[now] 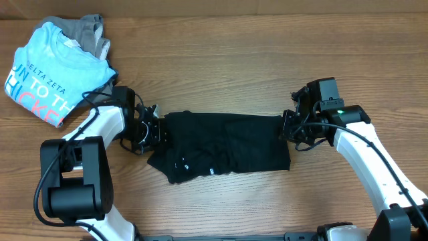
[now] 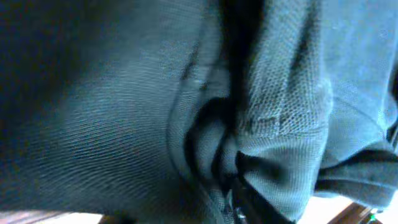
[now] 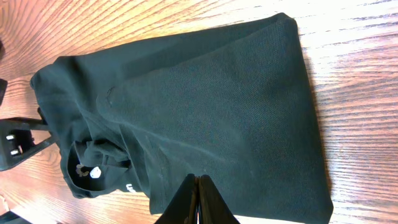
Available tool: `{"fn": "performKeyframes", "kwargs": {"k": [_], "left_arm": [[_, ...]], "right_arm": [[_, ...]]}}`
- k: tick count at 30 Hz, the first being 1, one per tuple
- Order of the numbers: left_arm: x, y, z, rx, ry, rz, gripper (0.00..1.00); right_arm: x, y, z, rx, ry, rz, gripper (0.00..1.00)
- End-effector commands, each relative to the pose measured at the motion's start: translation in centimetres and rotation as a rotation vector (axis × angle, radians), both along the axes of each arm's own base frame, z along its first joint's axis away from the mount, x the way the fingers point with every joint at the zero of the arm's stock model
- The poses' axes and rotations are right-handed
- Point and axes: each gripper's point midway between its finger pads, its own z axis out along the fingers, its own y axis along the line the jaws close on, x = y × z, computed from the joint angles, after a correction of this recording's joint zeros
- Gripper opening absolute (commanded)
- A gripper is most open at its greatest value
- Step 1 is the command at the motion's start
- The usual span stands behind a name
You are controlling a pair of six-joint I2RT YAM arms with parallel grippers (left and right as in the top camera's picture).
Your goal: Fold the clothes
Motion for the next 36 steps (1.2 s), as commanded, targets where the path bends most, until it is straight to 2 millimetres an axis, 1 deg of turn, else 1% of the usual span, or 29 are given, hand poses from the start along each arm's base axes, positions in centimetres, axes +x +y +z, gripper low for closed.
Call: {"fn": "performKeyframes", "kwargs": {"k": [1,3,4,6,8,12,15,16,17,18,21,23,26,28,32,34,36], "left_arm": [[-1.7,-0.4,-1.7,-0.01,0.061,-0.028,0.57],[-1.4,-1.4,-0.9,-0.1,0.016,-0.065,0.63],[-1.4,-1.4,-0.7,-0.115,0.003,-0.079,0.66],[-1.4,-0.7,-1.1,-0.081,0.006,-0.077,0.73],[-1.5,-0.2,-1.4,-0.048,0.009,-0.079,0.83],[-0.8,-0.7,-1.4,-0.052,-0.042,-0.116,0.86],[-0.6,-1.5,-1.6,-0.04,-0.065,-0.152,0.86],[-0.7,-1.7,-1.7,-0.029,-0.065,-0.163,0.84],[-0.8,-1.8,-1.8,-0.012,-0.063,-0.177,0.81],[-0.9,-1.7,-2.1,0.018,-0.054,-0.18,0.74],[-1.4,0.0,-3.4,0.183,0.021,-0.096,0.56],[-1.6,0.7,-3.9,0.25,0.047,-0.058,0.44],[-1.9,1.1,-4.3,0.28,0.07,-0.012,0.23],[-2.1,1.1,-4.3,0.281,0.082,-0.004,0.04],[-2.1,1.9,-3.7,0.283,0.114,0.031,0.04],[-1.8,2.5,-2.8,0.282,0.139,0.052,0.04],[-1.4,3.7,-1.1,0.294,0.172,0.076,0.04]], "right_arm": [[0.3,-0.1,0.3,-0.006,-0.016,0.003,0.04],[0.3,-0.1,0.3,-0.007,-0.013,0.003,0.04],[0.2,-0.1,0.3,-0.007,-0.012,0.004,0.04],[0.2,-0.1,0.3,-0.007,-0.009,0.004,0.04],[0.1,-0.1,0.3,-0.008,-0.008,0.004,0.04],[0.3,-0.1,0.3,-0.006,-0.016,0.003,0.04],[0.4,-0.1,0.4,-0.006,-0.019,0.003,0.04],[0.3,-0.1,0.3,-0.006,-0.017,0.003,0.04],[0.3,-0.1,0.3,-0.006,-0.015,0.003,0.04],[0.2,-0.1,0.3,-0.006,-0.012,0.003,0.04],[0.1,-0.1,0.3,-0.008,-0.006,0.003,0.04],[0.0,-0.1,0.2,-0.008,-0.003,0.003,0.04],[0.0,-0.1,0.2,-0.008,0.0,0.003,0.04],[-0.1,-0.2,0.2,-0.009,0.003,0.003,0.04],[-0.3,-0.2,0.1,-0.01,0.011,0.003,0.04],[-0.3,-0.2,0.1,-0.011,0.014,0.003,0.04],[-0.4,-0.2,0.1,-0.011,0.016,0.003,0.04]]}}
